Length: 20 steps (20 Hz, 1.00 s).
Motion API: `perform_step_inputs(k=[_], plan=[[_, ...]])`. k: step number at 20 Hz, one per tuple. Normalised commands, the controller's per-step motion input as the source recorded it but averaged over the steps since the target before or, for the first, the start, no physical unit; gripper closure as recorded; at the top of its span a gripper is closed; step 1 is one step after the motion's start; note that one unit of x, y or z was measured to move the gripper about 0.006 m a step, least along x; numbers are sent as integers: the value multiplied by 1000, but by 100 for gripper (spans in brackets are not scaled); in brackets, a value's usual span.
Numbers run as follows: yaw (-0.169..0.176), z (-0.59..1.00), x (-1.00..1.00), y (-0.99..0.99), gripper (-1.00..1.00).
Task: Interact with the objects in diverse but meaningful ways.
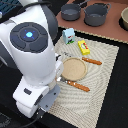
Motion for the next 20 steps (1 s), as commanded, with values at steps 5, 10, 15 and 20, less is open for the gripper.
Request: perform_step_inputs(k=[5,10,15,20], plan=[[0,-20,-1000,448,100],[0,-133,-1000,383,100],[0,-152,-996,374,100],[0,-185,-978,364,100]])
